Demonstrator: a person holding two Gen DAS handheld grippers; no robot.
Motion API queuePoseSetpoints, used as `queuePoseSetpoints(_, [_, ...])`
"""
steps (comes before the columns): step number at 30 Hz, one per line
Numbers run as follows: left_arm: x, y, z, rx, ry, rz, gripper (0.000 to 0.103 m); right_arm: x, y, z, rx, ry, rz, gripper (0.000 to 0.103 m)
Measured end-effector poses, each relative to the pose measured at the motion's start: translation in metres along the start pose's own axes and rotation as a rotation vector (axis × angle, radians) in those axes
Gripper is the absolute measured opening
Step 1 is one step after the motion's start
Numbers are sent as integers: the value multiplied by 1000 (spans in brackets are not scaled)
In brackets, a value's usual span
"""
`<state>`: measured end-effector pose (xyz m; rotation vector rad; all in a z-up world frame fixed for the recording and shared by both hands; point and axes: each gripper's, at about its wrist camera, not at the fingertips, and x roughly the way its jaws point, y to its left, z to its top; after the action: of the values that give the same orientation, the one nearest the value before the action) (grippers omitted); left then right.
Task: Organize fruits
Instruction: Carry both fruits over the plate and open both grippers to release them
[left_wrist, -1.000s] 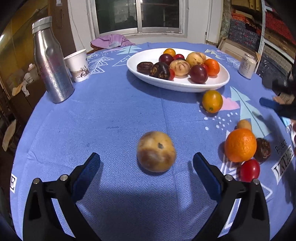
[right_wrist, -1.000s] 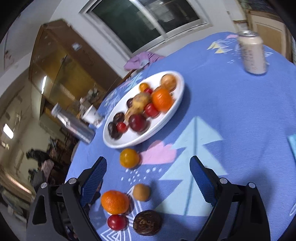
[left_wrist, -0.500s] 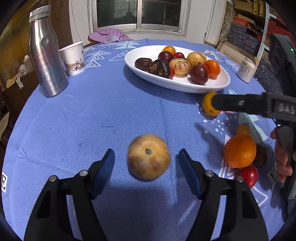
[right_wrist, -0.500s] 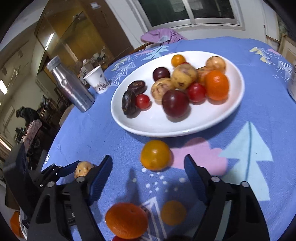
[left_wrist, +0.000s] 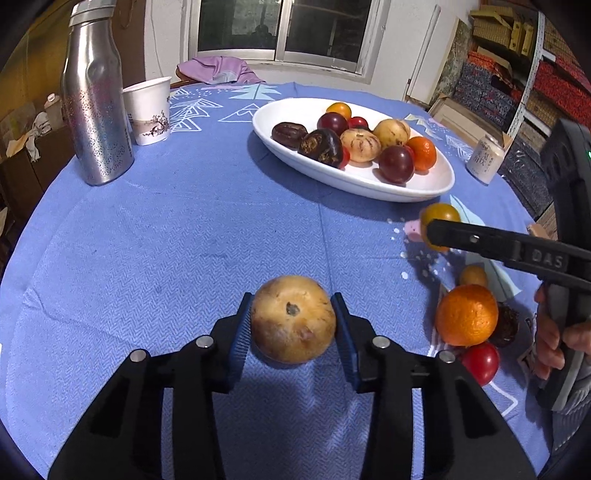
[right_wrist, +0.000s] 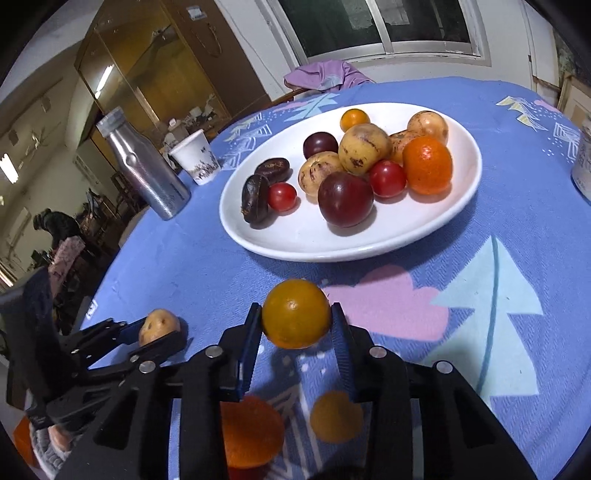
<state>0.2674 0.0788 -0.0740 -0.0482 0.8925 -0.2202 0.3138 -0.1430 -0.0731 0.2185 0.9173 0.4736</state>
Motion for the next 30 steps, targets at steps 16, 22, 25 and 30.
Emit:
queuePoseSetpoints(16, [0,-34,118,5,-155,19,41,-74,-29,75,104,-268,12,38])
queuePoseSetpoints(22, [48,-46,136,40,-104,33,41,-25,-35,95,90,-185,-44,38])
queuePoseSetpoints(25, [59,-38,136,33,-91,31,41,-12,-32,83,70,-113,-40,38])
queuePoseSetpoints(30, [62,-28,138,-10,-105,8,56,-7,-27,70,56,-95,-79,38])
